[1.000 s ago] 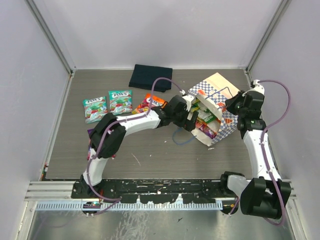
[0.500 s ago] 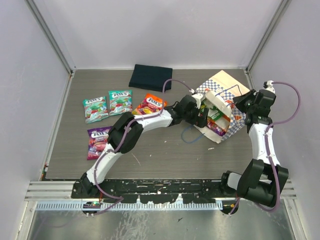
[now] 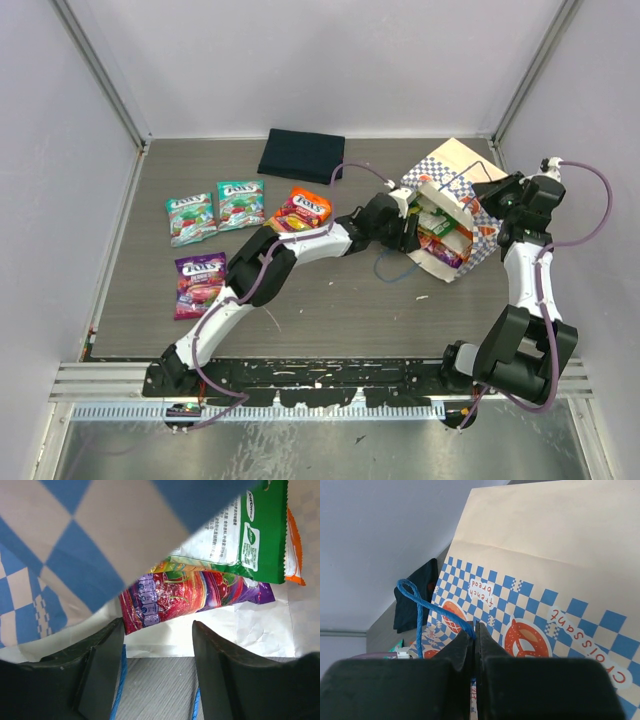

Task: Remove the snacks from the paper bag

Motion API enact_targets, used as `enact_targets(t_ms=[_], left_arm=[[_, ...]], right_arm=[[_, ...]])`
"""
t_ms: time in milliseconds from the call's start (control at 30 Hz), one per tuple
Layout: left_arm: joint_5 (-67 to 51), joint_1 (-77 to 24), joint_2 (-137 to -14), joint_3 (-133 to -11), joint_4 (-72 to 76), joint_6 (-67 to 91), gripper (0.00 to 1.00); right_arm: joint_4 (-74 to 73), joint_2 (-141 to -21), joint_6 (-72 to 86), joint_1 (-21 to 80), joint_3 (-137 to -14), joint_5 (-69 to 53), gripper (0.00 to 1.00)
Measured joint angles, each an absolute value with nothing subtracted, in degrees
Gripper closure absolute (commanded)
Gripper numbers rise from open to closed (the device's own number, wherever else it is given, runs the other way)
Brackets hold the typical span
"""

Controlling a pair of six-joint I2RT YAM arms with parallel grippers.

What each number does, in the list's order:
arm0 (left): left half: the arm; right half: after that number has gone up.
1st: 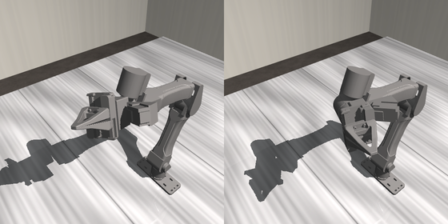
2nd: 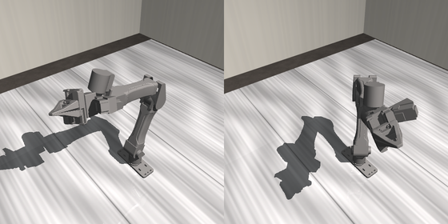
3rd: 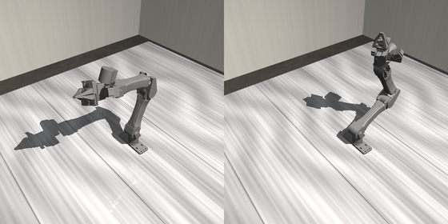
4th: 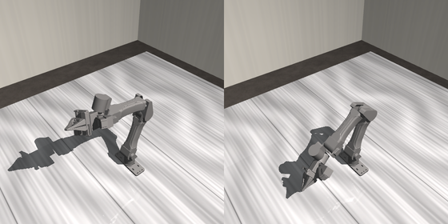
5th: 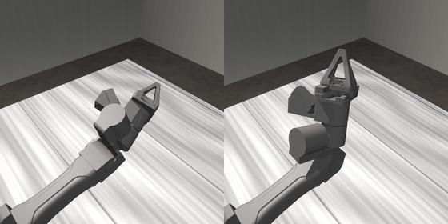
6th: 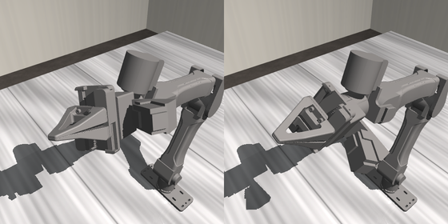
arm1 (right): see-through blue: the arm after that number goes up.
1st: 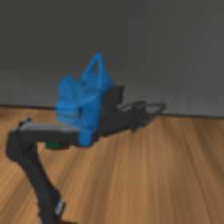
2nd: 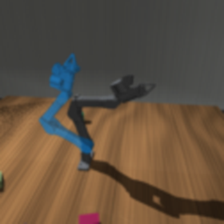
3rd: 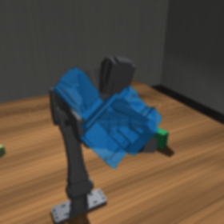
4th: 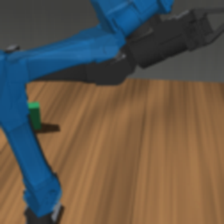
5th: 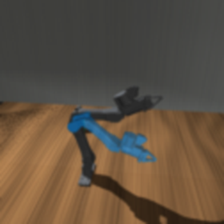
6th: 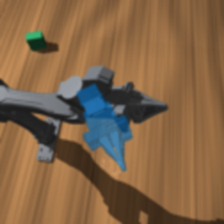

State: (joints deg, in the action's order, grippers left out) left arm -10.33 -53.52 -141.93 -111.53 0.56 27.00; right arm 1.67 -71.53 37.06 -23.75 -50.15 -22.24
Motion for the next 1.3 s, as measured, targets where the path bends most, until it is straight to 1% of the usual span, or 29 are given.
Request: enact_targets(t_ms=[200,433,467,500,567,833,967,1133,1300], left_arm=[[-10.76,-53.52,-141.75,-110.02,3.55,28.23,0.53],[-10.92,-53.52,-142.5,-110.34,4.73,30.55,0.7],[-10.92,-53.52,-142.61,-110.34,5.1,30.72,0.74],[-10.9,-53.52,-142.74,-110.34,5.63,30.96,0.81],[-10.76,-53.52,-143.02,-110.37,6.48,31.35,0.99],[-10.7,-53.45,-143.31,-110.37,7.88,31.92,1.0],[-10.7,-53.34,-141.67,-106.06,10.63,31.7,1.0],[-11.9,-53.21,-134.3,-96.4,11.35,30.46,1.0],[-15.03,-52.84,-120.95,-84.95,10.11,28.86,1.0]], right_arm=[[3.51,-71.53,38.02,-23.75,-50.13,-24.03,0.99],[3.92,-71.5,38.33,-23.75,-50.13,-24.82,0.99],[4.03,-71.5,38.35,-23.75,-50.04,-24.88,0.99],[4.32,-71.5,38.39,-23.75,-49.91,-25.02,0.99],[4.6,-71.5,38.59,-23.75,-49.69,-25.21,0.99],[5.19,-71.5,39.27,-23.75,-49.5,-25.58,0.99],[5.39,-71.5,39.42,-23.75,-49.5,-25.52,0.99],[5.61,-71.5,39.79,-23.75,-49.47,-25.12,0.99],[5.72,-71.5,40.34,-23.75,-49.47,-24.82,0.99]])
